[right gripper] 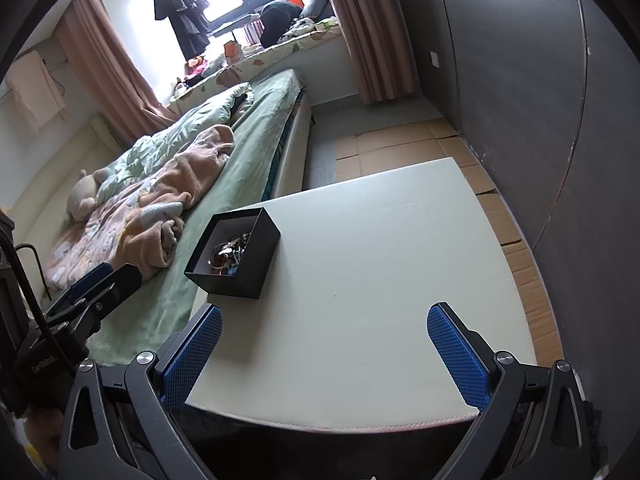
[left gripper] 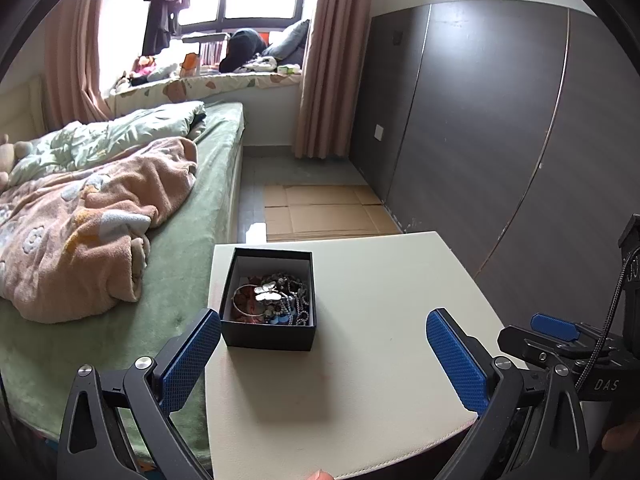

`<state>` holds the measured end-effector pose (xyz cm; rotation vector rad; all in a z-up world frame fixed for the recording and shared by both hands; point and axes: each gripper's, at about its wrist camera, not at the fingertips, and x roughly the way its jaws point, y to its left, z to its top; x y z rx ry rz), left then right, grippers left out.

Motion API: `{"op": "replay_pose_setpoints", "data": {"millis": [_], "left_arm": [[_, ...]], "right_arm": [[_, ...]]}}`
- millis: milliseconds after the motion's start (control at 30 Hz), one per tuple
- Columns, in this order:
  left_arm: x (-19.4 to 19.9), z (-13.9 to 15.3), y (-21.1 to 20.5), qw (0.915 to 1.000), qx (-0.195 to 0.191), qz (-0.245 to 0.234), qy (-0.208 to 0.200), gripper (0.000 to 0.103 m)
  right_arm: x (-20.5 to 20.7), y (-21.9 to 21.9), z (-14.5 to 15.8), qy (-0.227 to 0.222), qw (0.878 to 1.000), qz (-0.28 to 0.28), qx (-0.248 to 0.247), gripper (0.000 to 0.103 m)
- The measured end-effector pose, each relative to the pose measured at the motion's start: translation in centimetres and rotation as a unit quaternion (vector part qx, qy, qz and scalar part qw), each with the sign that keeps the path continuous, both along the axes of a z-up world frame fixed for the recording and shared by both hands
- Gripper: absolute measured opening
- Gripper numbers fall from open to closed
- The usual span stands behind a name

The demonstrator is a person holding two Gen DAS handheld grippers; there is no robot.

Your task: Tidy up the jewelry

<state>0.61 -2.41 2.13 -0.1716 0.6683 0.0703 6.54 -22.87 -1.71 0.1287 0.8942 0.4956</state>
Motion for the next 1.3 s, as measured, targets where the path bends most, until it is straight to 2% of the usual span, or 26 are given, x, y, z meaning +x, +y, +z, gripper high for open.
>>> {"op": "replay_pose_setpoints", "data": {"millis": [1300], "left_arm": [[0.1, 0.5, -0.3, 1.0000, -0.006, -0.002, -0.005, 0.103]], "right_arm": [[-0.2, -1.1, 0.6, -0.004, 1.000, -0.008, 0.001, 0.103]]}}
